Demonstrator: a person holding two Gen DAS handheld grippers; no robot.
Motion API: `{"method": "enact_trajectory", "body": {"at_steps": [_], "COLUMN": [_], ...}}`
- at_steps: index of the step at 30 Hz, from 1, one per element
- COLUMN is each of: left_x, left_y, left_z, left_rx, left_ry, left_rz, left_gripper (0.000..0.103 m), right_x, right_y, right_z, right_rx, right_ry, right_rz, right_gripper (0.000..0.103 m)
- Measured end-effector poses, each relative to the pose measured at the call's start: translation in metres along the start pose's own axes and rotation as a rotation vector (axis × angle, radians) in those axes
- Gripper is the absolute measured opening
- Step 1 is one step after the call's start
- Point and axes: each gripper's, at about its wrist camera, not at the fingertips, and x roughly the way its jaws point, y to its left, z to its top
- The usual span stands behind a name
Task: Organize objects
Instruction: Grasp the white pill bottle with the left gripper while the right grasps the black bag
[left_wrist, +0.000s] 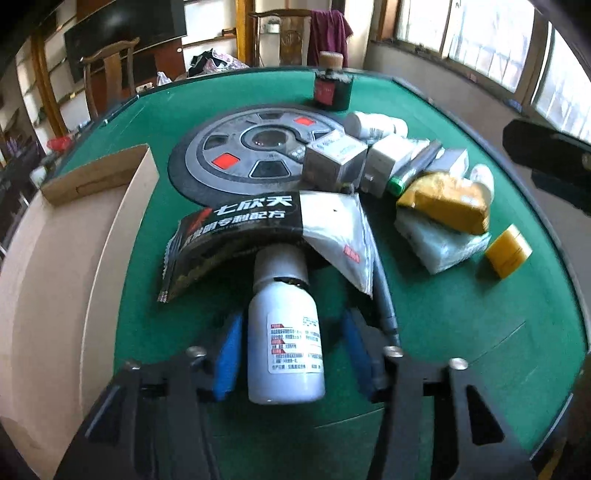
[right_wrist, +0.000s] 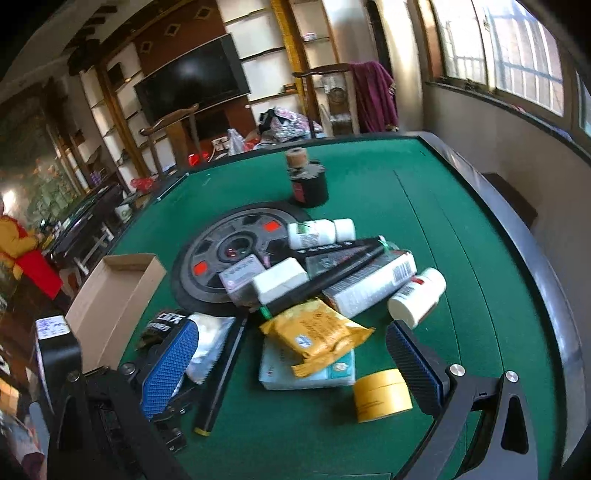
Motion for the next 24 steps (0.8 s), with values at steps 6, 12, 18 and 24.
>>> {"method": "enact_trajectory", "body": {"at_steps": [6, 12, 18, 24], "left_x": [-0.027, -0.092, -0.126, -0.138], "left_y": [0.024, 0.049, 0.085, 0.107], "left_z": [-0.015, -0.034, -0.049, -0.061], "left_rx": [-0.099, -0.132, -0.188, -0.214], "left_ry": [-0.032, -0.139, -0.197, -0.230], "left_rz": [-0.155, -0.273, -0.284, -0.276], "left_gripper": [0.033, 0.033, 0.033, 0.033], "right_x": [0.013, 0.047, 0.097, 0.133], "right_y": [0.043, 0.107, 0.147, 0.152], "right_z": [0.007, 0.000, 0.008, 0.003], "right_rx": [-0.182, -0.485, -0.619, -0.657], "right_ry": [0.079, 0.150, 0.243, 0.361], "right_rz": [0.032, 0.025, 0.060, 0.056], "right_gripper": [0.103, 0.103, 0.102, 0.095]}}
